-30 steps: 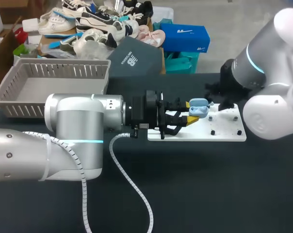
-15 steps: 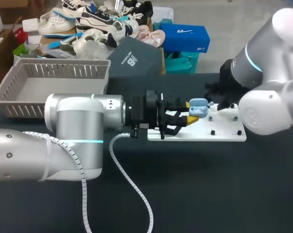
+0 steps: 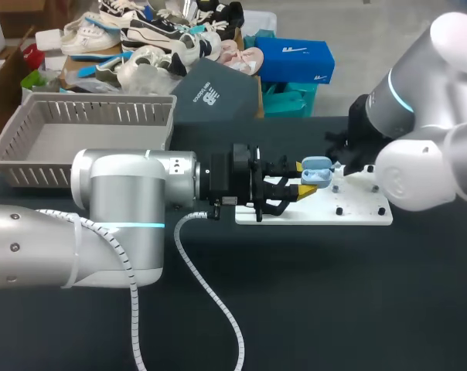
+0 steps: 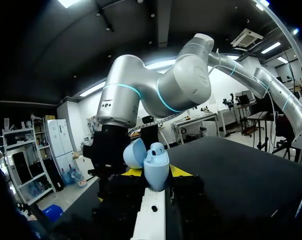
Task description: Pick up each earbud case from the left stands, insert the matching earbuds, close the lid, and place the case in the box.
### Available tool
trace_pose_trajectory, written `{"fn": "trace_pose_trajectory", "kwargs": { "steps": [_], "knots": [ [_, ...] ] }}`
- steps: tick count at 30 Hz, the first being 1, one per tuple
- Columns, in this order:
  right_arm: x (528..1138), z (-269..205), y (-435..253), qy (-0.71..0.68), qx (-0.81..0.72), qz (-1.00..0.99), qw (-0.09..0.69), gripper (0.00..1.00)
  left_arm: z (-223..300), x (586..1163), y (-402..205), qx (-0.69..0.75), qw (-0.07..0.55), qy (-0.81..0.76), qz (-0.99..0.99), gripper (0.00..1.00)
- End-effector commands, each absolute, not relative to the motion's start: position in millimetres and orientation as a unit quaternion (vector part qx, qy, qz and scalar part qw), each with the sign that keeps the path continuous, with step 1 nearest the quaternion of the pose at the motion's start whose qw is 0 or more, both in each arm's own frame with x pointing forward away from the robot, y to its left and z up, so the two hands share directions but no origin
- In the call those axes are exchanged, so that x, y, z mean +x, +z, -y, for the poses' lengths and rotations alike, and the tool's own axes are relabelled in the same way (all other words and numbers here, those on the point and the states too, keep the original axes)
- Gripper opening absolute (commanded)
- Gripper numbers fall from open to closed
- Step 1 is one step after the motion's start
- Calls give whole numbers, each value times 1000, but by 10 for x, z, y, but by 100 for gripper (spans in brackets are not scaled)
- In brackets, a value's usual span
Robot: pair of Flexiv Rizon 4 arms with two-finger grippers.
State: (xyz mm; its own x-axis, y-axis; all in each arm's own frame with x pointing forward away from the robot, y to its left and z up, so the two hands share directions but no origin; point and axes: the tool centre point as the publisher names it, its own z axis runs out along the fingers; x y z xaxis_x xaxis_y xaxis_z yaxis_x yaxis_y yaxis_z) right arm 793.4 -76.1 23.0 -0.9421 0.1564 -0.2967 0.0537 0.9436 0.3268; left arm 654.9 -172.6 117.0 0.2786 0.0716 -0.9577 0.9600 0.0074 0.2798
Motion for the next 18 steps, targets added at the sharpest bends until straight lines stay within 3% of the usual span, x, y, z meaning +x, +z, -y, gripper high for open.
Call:
{"fn": "trace_pose_trajectory", "kwargs": {
  "steps": [1,18],
  "knots": [
    [7967,756,224,160,52,-973,158,42,1727,6546,1161,577,554,-402,-446,0],
    [8026,748,202,162,50,-973,154,38,1727,6546,1161,577,554,-402,-446,0]
  ]
}}
